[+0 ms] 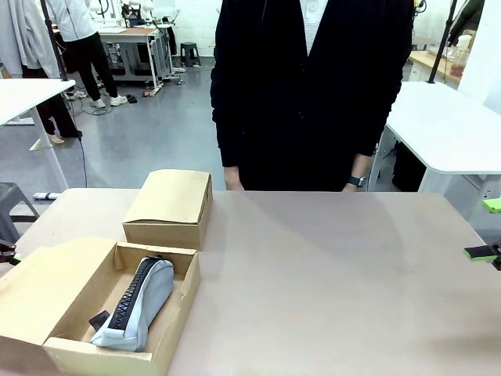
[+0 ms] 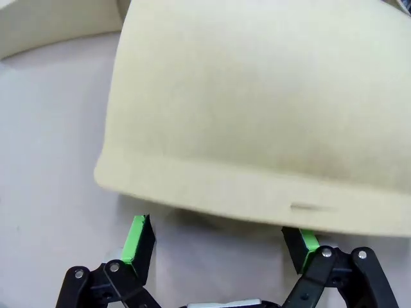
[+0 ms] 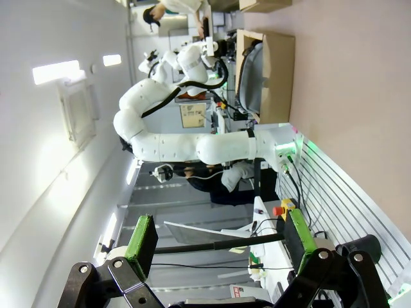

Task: Place items inside the box.
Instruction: Close the lid of the Mailer Box closest to the robot.

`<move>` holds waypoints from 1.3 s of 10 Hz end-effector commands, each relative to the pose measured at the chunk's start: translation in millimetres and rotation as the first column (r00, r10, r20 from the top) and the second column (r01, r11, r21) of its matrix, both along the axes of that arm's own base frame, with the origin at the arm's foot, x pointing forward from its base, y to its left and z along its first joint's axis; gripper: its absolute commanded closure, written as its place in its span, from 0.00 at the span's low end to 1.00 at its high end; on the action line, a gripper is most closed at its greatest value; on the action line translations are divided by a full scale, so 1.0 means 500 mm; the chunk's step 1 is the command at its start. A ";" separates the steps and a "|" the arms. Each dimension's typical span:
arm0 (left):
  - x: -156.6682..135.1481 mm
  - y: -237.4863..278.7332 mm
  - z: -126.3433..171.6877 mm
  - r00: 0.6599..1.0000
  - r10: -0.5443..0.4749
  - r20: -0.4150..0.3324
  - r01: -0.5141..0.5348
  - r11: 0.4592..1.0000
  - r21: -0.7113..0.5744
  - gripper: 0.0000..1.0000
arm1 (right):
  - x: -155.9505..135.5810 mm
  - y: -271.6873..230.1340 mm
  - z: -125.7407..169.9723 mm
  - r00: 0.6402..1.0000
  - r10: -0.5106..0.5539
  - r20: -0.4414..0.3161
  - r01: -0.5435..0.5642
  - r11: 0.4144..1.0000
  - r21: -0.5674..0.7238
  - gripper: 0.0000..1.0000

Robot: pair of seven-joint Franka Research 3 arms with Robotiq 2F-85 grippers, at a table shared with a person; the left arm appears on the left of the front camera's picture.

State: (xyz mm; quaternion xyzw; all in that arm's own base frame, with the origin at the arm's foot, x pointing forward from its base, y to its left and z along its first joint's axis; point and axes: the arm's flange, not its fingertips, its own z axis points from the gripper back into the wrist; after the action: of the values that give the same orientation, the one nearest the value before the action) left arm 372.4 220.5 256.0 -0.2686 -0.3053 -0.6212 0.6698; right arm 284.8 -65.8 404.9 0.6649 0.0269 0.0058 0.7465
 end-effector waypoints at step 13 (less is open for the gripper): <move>-0.076 -0.141 0.095 0.973 -0.183 0.143 0.231 0.823 -0.519 0.00 | 0.001 -0.001 0.005 1.000 -0.003 0.023 0.003 1.000 0.016 0.00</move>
State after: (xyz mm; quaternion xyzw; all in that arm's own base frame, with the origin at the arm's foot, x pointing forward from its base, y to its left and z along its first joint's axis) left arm 357.9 145.0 338.2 -0.4589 -0.4383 -0.5849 0.5052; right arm 284.9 -65.7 404.8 0.6646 0.0272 0.0057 0.7467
